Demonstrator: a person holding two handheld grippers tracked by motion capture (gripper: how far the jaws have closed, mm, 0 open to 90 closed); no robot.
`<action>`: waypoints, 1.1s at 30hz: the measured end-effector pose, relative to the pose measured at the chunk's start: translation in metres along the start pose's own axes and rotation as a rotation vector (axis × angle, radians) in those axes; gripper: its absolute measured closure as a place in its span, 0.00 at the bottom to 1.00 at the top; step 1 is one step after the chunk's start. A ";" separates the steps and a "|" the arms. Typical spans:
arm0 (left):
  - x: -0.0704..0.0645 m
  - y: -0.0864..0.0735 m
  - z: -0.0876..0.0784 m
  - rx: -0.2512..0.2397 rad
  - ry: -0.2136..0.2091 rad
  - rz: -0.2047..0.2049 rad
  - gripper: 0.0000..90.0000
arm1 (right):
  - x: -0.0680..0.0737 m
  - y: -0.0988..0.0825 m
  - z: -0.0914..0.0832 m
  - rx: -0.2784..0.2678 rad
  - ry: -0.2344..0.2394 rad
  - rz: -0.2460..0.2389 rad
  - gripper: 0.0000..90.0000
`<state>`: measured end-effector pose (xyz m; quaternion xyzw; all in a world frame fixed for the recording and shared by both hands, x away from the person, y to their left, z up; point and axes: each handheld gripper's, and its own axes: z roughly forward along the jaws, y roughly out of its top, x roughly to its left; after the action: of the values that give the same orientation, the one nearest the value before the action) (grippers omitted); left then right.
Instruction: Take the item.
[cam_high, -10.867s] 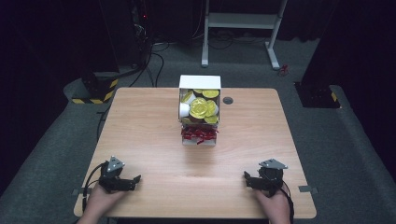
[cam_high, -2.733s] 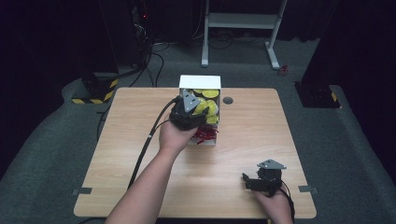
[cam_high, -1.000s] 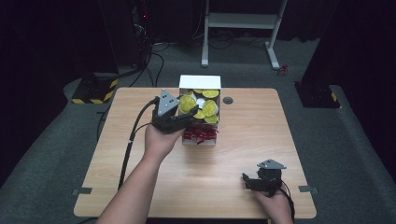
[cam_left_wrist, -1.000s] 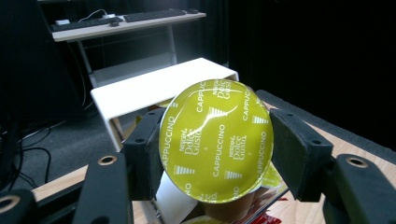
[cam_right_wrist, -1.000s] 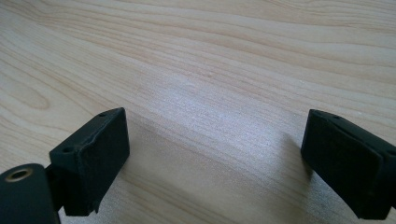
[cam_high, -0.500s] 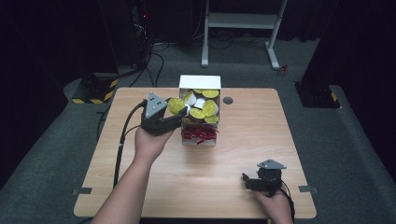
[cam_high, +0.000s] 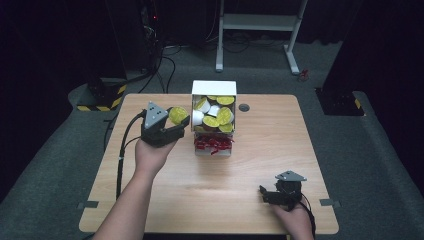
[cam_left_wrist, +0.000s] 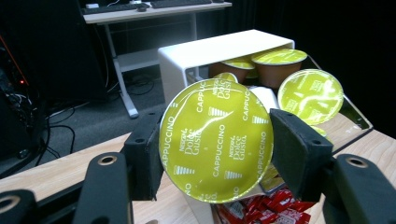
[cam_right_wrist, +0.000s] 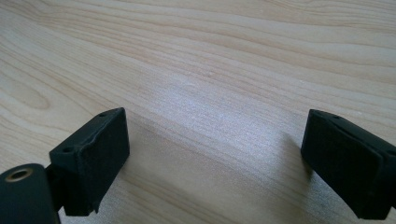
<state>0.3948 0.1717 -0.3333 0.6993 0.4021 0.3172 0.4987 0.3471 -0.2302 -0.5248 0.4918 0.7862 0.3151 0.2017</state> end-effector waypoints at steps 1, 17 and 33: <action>0.001 -0.001 0.000 -0.001 0.003 0.000 0.45 | 0.000 0.000 0.000 0.000 0.000 0.000 0.09; 0.023 -0.015 -0.009 0.001 0.053 -0.038 0.45 | 0.000 0.000 0.000 0.000 0.000 0.001 0.09; 0.041 -0.046 -0.007 0.032 0.088 -0.068 0.45 | 0.000 0.000 0.000 0.000 0.000 0.000 0.09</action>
<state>0.3971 0.2195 -0.3736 0.6785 0.4521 0.3239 0.4799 0.3471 -0.2301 -0.5248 0.4919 0.7862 0.3152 0.2016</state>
